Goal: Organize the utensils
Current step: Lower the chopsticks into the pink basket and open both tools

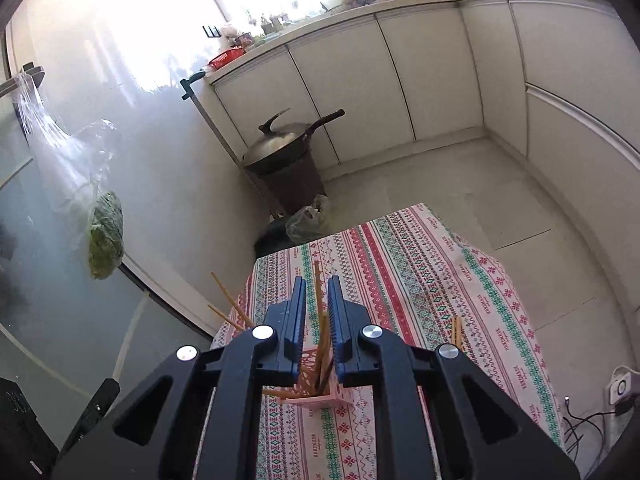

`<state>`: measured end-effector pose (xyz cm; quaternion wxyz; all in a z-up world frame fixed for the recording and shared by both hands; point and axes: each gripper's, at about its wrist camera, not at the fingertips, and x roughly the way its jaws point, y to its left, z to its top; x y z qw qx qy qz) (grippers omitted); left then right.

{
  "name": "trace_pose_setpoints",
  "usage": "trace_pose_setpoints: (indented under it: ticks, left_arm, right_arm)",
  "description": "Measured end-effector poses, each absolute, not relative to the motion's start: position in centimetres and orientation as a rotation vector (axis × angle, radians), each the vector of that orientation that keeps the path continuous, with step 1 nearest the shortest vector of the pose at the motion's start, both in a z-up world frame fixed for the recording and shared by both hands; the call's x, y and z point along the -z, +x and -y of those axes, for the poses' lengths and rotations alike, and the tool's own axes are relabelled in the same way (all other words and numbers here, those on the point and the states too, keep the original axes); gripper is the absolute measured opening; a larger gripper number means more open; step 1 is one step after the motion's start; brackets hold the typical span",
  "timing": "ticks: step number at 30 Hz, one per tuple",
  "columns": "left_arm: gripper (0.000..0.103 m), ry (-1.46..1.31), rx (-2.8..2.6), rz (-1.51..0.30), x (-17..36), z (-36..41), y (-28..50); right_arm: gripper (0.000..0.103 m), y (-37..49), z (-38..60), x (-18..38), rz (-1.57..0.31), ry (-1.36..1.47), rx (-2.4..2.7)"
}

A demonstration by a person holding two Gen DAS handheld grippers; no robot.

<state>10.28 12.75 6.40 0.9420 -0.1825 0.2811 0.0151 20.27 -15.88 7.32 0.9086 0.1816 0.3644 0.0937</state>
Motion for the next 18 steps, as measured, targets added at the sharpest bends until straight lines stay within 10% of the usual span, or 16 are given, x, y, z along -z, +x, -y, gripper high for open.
trace_pose_setpoints:
  ticks: [18]
  left_arm:
    - [0.032, -0.309, 0.022, -0.685, -3.4, -8.8, 11.0]
  right_arm:
    - [0.069, 16.2, 17.2, -2.7, -0.774, 0.255, -0.098]
